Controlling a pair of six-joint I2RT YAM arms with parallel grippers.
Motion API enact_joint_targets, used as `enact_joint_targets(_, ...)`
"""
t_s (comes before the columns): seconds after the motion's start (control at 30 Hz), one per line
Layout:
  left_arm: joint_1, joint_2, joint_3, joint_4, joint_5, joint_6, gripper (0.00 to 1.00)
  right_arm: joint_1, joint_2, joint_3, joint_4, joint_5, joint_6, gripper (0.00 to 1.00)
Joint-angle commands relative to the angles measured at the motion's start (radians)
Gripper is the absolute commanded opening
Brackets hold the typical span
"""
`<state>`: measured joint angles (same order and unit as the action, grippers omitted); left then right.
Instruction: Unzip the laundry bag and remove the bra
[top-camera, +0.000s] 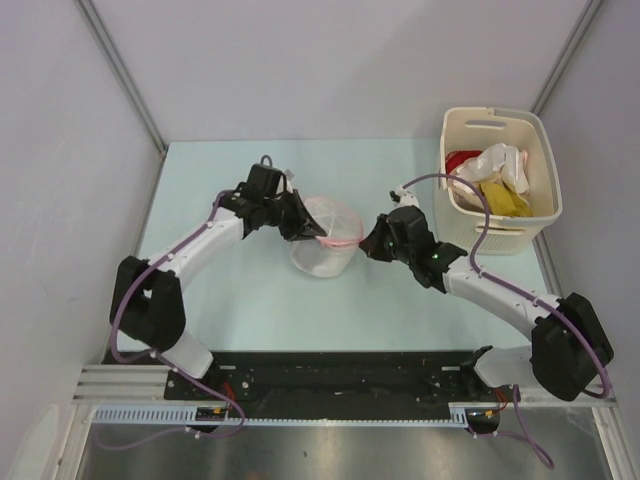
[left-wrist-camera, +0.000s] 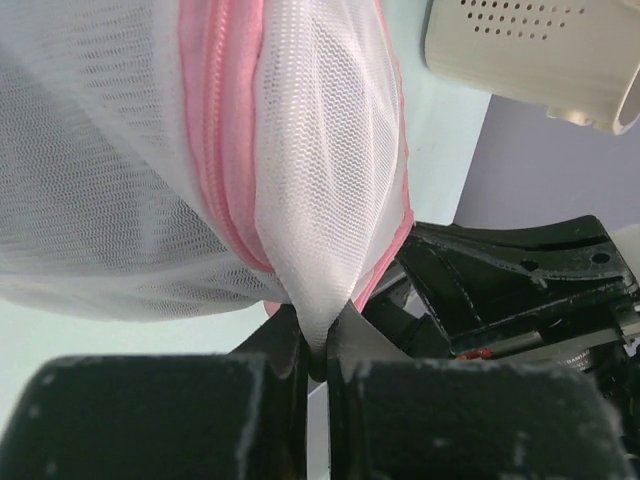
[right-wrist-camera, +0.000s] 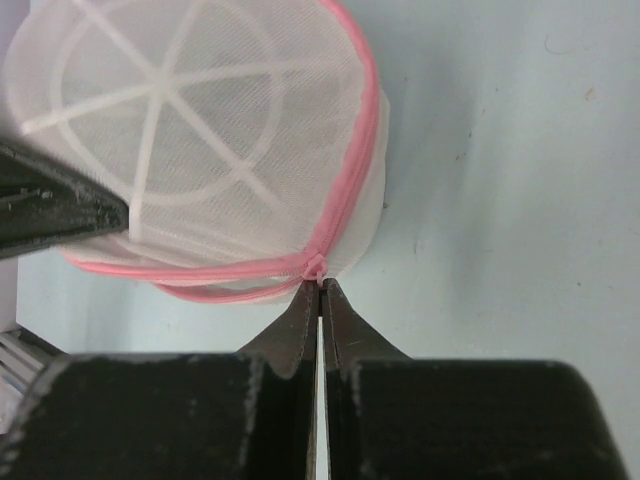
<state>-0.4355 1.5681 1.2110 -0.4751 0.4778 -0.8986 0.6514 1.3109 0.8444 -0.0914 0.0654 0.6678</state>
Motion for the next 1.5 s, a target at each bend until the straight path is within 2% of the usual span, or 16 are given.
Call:
enact_joint_targets(0.0,0.03,0.067,0.138,-0.01,0.039,0.154,0.0,0.069,-0.005,0.015,-0.013,0.065,-0.004,0.0)
enact_joint_targets(0.07,0.03,0.14,0.215,-0.061,-0.01,0.199,0.01,0.153,-0.016,0.015,-0.033,0.13,0.055,0.0)
enact_joint_targets(0.13,0.032,0.196,0.329,-0.115,-0.016,0.245,0.29,0.198,-0.028,0.015,-0.039,0.175,0.107,0.0)
enact_joint_targets(0.17,0.032,0.232,0.363,-0.17,-0.015,0.26,0.47,0.236,-0.03,0.015,-0.036,0.212,0.154,0.0)
enact_joint_targets(0.2,0.032,0.236,0.413,-0.192,-0.013,0.274,0.81,0.249,-0.03,0.015,-0.033,0.229,0.18,0.0)
enact_joint_targets(0.27,0.034,0.216,0.43,-0.227,-0.057,0.309,0.97,0.272,-0.027,0.015,-0.019,0.281,0.235,0.0)
enact_joint_targets(0.3,0.037,0.175,0.436,-0.238,-0.088,0.319,1.0,0.286,-0.022,0.015,-0.013,0.295,0.242,0.0)
enact_joint_targets(0.43,0.05,0.035,0.418,-0.302,-0.25,0.348,1.0,0.286,-0.004,0.015,0.063,0.295,0.247,0.0)
enact_joint_targets(0.53,0.055,-0.084,0.322,-0.278,-0.252,0.314,0.98,0.269,0.005,0.016,0.081,0.269,0.243,0.0)
enact_joint_targets(0.67,0.052,-0.145,0.133,-0.117,-0.008,0.254,0.9,0.258,0.013,0.015,0.075,0.261,0.246,0.0)
enact_joint_targets(0.8,0.018,-0.125,0.026,-0.022,0.094,0.178,0.87,0.254,0.013,0.015,0.067,0.263,0.248,0.0)
enact_joint_targets(0.87,0.0,-0.123,-0.029,0.042,0.097,0.136,0.87,0.248,0.014,0.016,0.07,0.257,0.251,0.0)
enact_joint_targets(1.0,-0.009,-0.144,-0.102,0.093,0.03,0.014,0.89,0.244,0.022,0.015,0.074,0.245,0.254,0.0)
enact_joint_targets(1.2,-0.011,-0.215,-0.195,0.15,-0.027,-0.103,1.0,0.244,0.031,0.016,0.078,0.235,0.256,0.0)
enact_joint_targets(1.3,-0.011,-0.23,-0.18,0.096,-0.06,-0.109,1.0,0.244,0.03,0.016,0.071,0.238,0.26,0.0)
enact_joint_targets(1.47,-0.011,-0.345,-0.151,-0.008,-0.148,-0.106,0.99,0.243,0.022,0.015,0.062,0.246,0.266,0.0)
